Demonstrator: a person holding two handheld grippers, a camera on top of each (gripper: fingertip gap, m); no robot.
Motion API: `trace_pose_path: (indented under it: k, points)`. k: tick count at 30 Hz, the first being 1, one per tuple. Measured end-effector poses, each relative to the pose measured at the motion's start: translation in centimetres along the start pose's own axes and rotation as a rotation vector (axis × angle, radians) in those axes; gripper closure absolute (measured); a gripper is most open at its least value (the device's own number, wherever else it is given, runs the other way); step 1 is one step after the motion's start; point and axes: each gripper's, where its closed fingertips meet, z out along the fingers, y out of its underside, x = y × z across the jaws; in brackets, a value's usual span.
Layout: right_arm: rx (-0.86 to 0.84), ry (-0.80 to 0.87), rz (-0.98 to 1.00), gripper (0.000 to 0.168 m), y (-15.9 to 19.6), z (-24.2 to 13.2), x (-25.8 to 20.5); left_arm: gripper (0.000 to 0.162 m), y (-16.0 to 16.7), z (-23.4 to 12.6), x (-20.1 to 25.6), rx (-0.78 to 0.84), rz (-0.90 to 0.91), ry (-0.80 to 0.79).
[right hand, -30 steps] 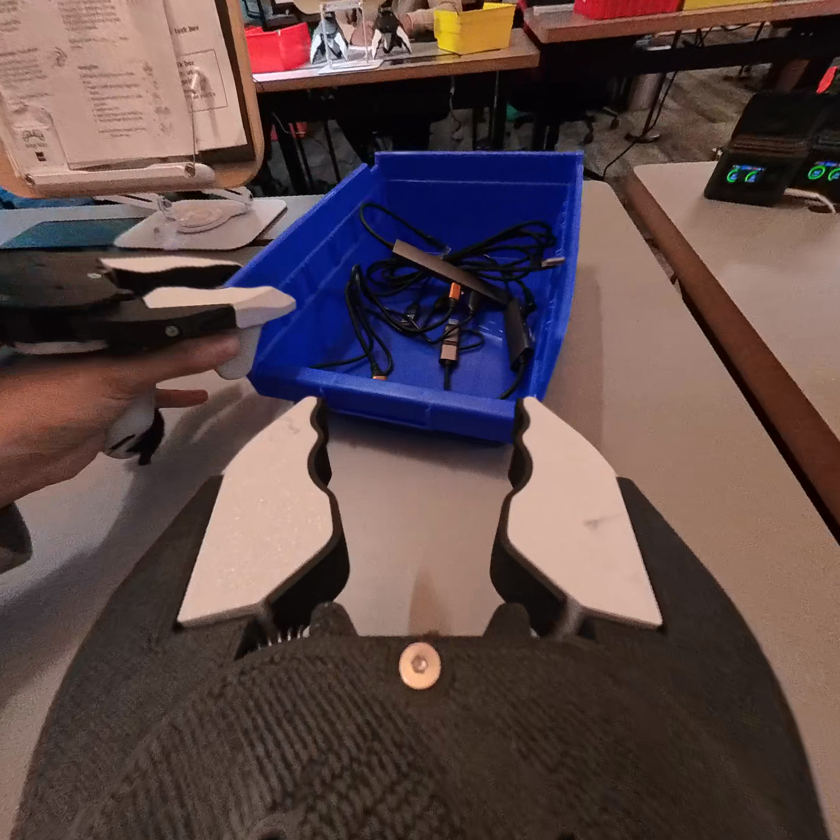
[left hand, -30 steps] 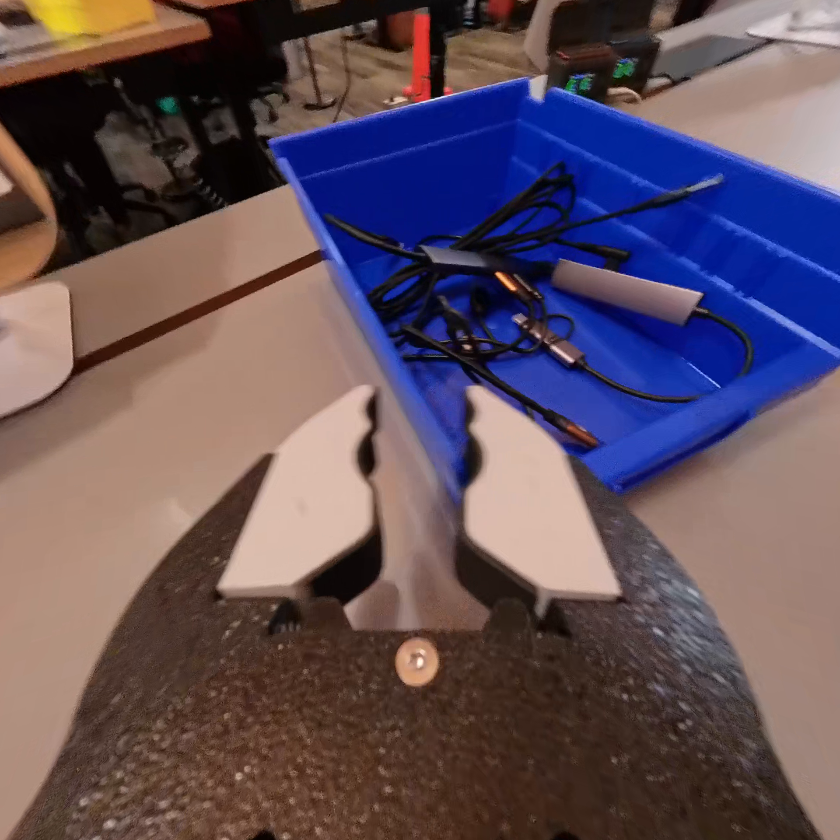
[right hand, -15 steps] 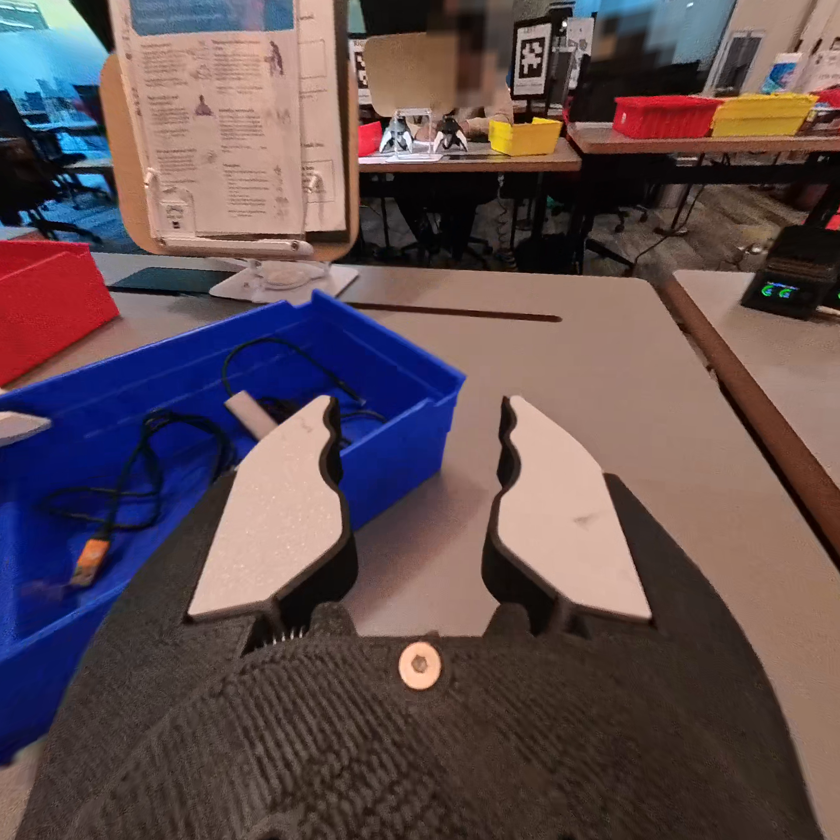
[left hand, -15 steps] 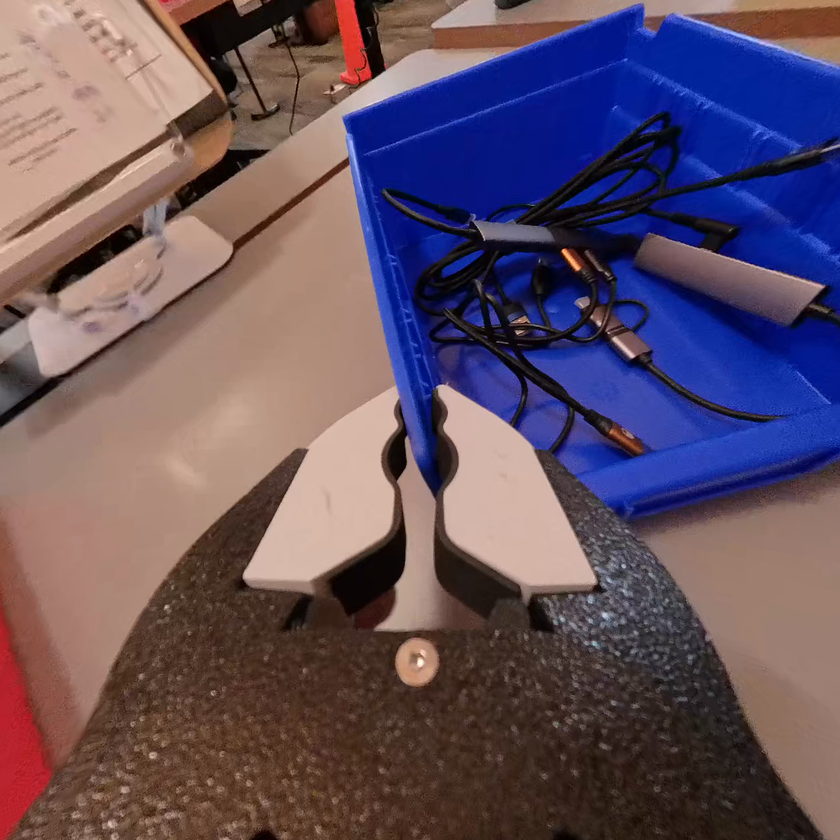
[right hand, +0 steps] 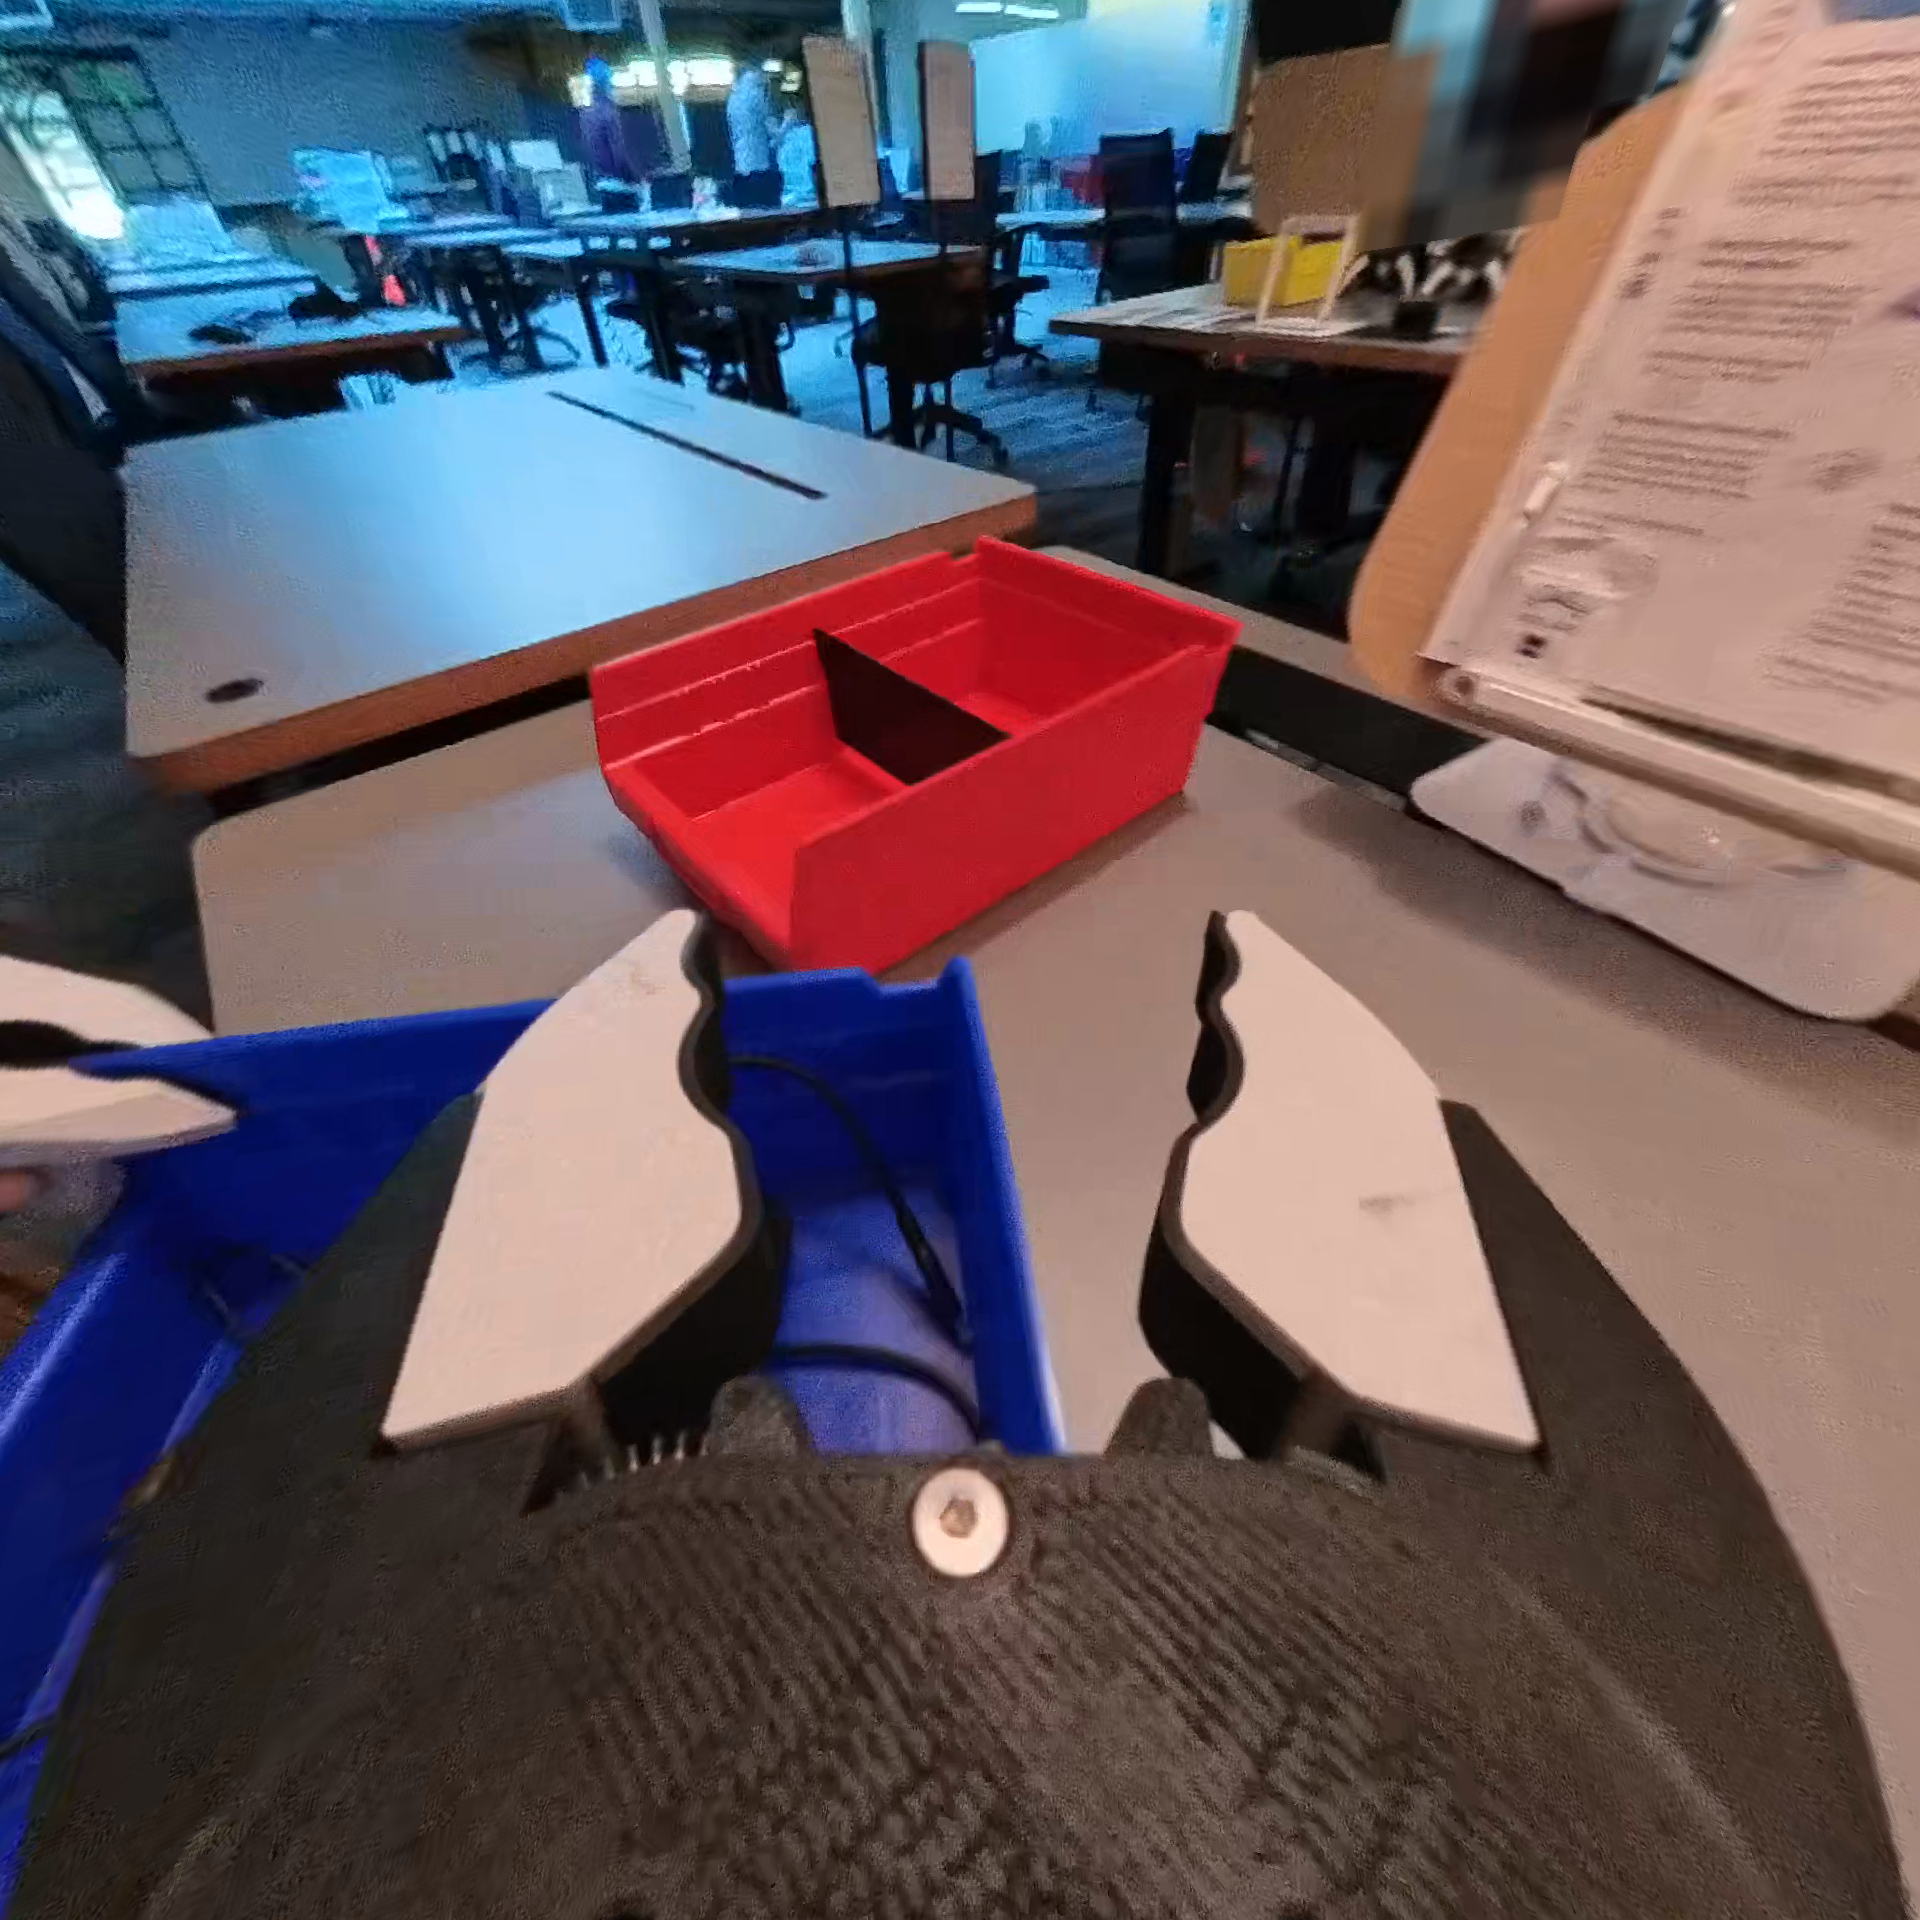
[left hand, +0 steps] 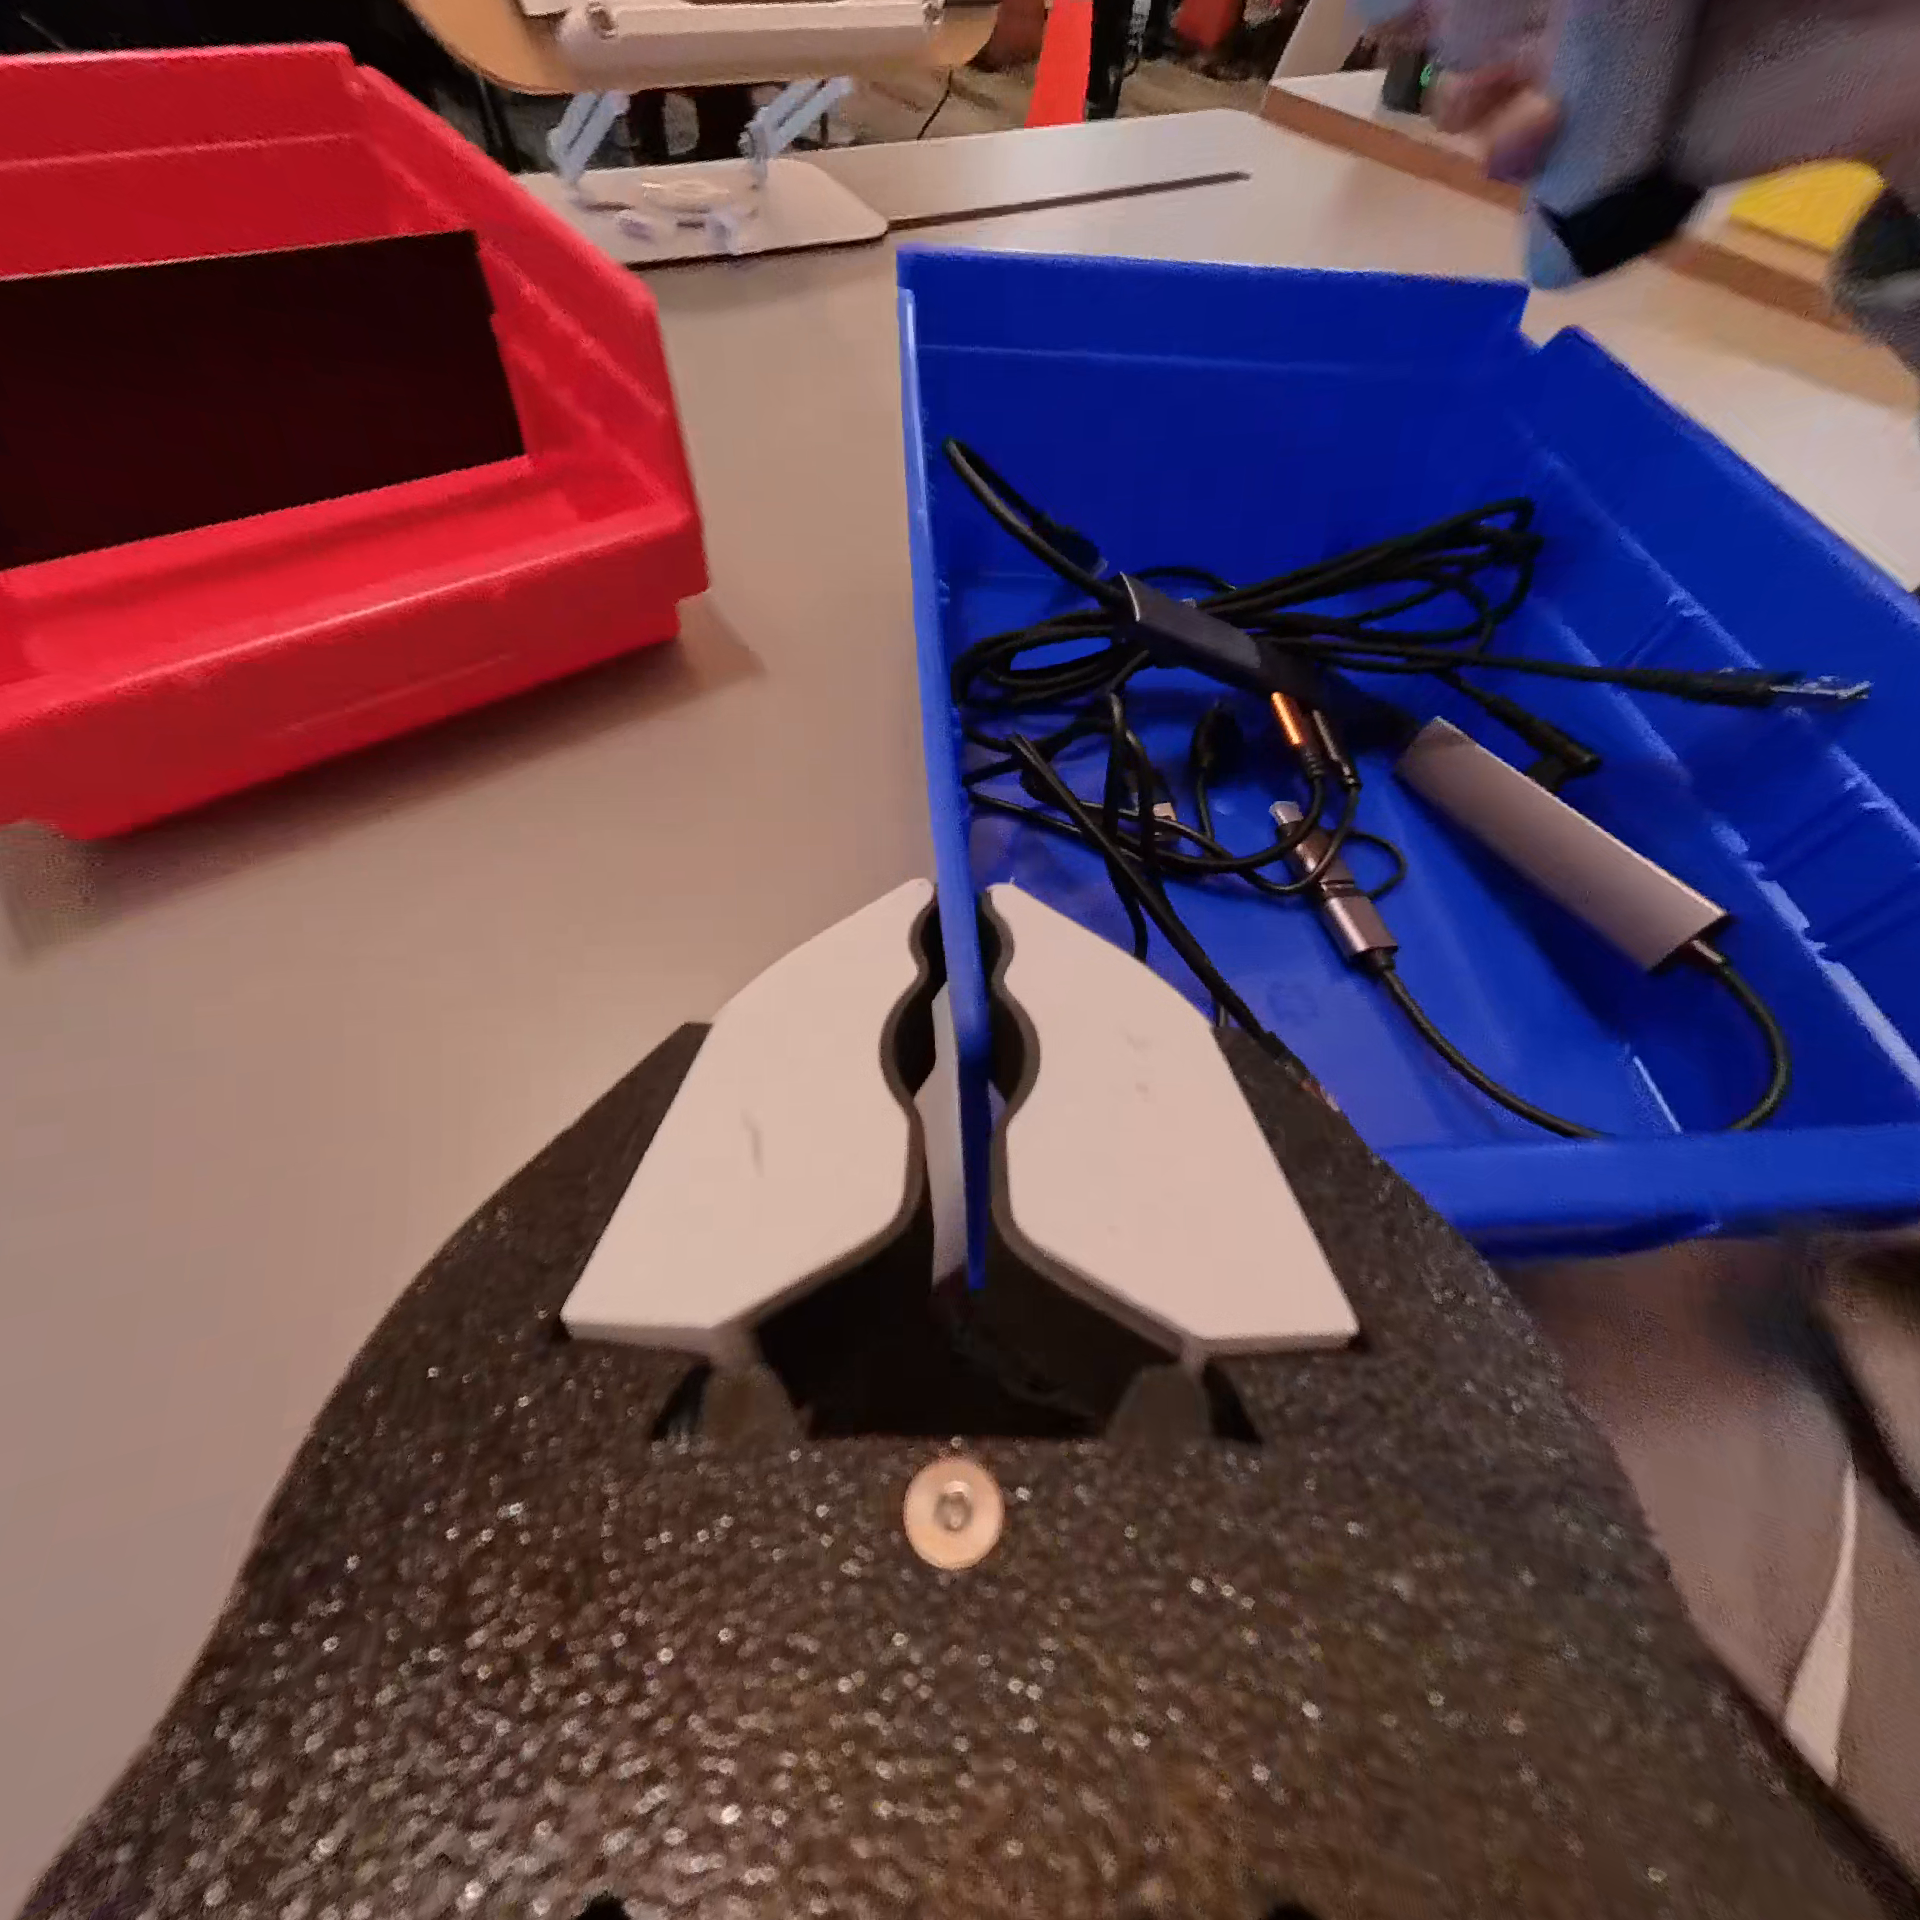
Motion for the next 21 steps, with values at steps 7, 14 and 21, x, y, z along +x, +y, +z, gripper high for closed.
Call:
trace_pose_path:
  k: [7,14,21]
  points:
    - [-0.273,0.028,0.087,0.073,2.6,16.3,-3.7,0.157,3.3,-8.1,-4.7,-0.084,-0.129,-0.146]
    - [-0.465,0.104,0.121,0.078,9.0,22.3,-1.1,0.157,5.6,-14.0,-7.1,-0.033,-0.228,-0.289]
    - [-0.418,0.18,-0.05,0.16,8.4,17.3,6.8,0.157,6.9,-17.2,-8.0,0.001,-0.218,-0.423]
